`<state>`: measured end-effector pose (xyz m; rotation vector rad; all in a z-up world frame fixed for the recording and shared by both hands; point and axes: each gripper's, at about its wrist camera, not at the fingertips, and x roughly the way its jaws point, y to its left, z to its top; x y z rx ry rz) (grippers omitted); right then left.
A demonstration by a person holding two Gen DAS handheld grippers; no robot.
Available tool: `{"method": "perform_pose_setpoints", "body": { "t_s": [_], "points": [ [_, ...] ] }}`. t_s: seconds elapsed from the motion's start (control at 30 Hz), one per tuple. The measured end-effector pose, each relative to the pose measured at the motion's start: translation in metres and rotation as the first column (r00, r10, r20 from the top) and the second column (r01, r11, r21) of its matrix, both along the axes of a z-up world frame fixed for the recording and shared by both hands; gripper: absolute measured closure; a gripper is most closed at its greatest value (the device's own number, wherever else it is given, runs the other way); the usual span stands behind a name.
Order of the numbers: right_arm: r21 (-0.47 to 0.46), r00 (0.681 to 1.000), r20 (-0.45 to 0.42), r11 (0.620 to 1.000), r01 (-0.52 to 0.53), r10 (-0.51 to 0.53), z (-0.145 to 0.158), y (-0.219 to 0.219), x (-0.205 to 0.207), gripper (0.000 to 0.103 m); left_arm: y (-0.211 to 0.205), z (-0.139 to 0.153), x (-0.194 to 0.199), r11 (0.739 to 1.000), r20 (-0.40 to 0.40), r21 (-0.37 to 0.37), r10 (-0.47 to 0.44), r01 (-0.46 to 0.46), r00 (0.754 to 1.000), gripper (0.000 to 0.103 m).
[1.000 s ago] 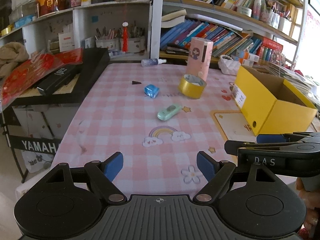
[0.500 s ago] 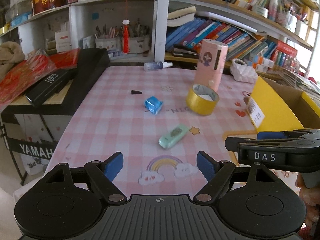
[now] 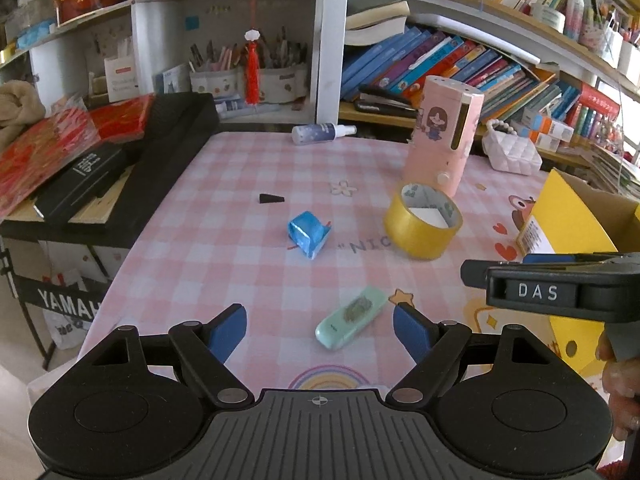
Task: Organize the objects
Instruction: 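Grasp the mint-green stapler with the left tool while the right tool grasps the yellow tape roll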
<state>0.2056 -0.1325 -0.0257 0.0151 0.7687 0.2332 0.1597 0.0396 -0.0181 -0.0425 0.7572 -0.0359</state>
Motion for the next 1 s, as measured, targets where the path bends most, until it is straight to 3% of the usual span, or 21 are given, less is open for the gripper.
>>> {"method": "perform_pose_setpoints", "body": {
  "t_s": [0.57,0.73,0.9,1.0],
  "points": [
    [-0.011,1.0,-0.028,1.0,0.007,-0.007,-0.016,-0.002,0.051,0.037,-0.012,-0.028,0.041,0.999,-0.081,0.009,-0.038,0.039,0.996,0.024],
    [-0.02,0.999,-0.039,1.0,-0.001,0.001,-0.022,0.002,0.063,0.031,-0.023,-0.046,0.056,0.992,-0.135,0.063,-0.101,0.111,0.986,0.043],
    [-0.025,0.999,-0.032,1.0,-0.001,0.001,-0.024,0.007,0.076,0.023,-0.032,-0.058,0.066,0.981,-0.159,0.092,-0.153,0.169,0.975,0.044],
    [-0.033,1.0,-0.019,0.999,-0.004,0.003,-0.023,0.01,0.083,0.018,-0.033,-0.061,0.067,0.979,-0.169,0.082,-0.17,0.186,0.971,0.057]
  ]
}}
